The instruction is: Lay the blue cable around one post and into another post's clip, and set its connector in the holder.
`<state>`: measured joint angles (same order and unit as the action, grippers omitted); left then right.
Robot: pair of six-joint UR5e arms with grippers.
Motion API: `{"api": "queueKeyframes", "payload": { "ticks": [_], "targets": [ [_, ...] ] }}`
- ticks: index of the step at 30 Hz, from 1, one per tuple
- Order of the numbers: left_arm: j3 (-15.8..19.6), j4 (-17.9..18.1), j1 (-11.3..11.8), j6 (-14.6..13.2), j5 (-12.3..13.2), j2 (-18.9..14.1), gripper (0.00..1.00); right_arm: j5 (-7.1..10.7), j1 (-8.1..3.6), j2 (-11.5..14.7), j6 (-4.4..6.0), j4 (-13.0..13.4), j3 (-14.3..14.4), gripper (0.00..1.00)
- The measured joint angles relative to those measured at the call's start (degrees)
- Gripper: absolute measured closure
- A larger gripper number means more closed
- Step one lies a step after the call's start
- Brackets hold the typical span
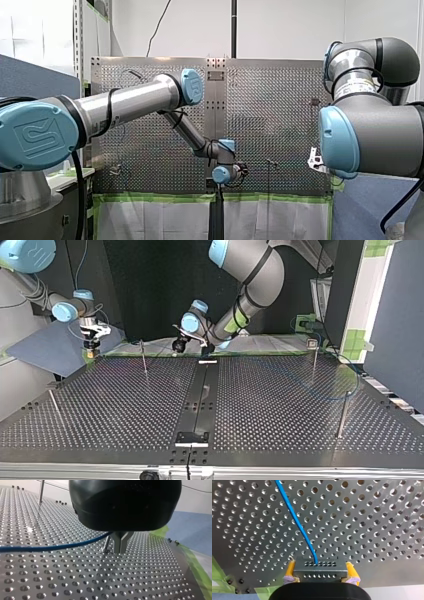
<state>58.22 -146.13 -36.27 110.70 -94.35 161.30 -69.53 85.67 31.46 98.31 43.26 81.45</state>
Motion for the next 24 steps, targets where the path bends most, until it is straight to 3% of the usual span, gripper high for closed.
{"api": "queueKeyframes", "payload": {
  "ticks": [19,21,22,24],
  "targets": [
    [-2.2,-1.7,1.8,0.0,0.0,0.0,1.00,-1.54,0.01,-0.1,-0.13,-1.1,-2.9,1.00],
    [-2.2,-1.9,1.8,-0.2,0.0,0.0,0.90,-1.54,0.05,-0.1,-0.16,-1.1,-2.9,1.00],
    [-2.2,-2.2,1.9,-0.5,0.0,0.0,0.90,-1.51,0.07,-0.1,-0.17,-1.1,-2.9,1.00],
    [-2.1,-2.5,1.9,-1.1,0.0,0.0,0.67,-1.45,0.15,-0.2,-0.16,-1.1,-2.9,1.00]
  ]
}}
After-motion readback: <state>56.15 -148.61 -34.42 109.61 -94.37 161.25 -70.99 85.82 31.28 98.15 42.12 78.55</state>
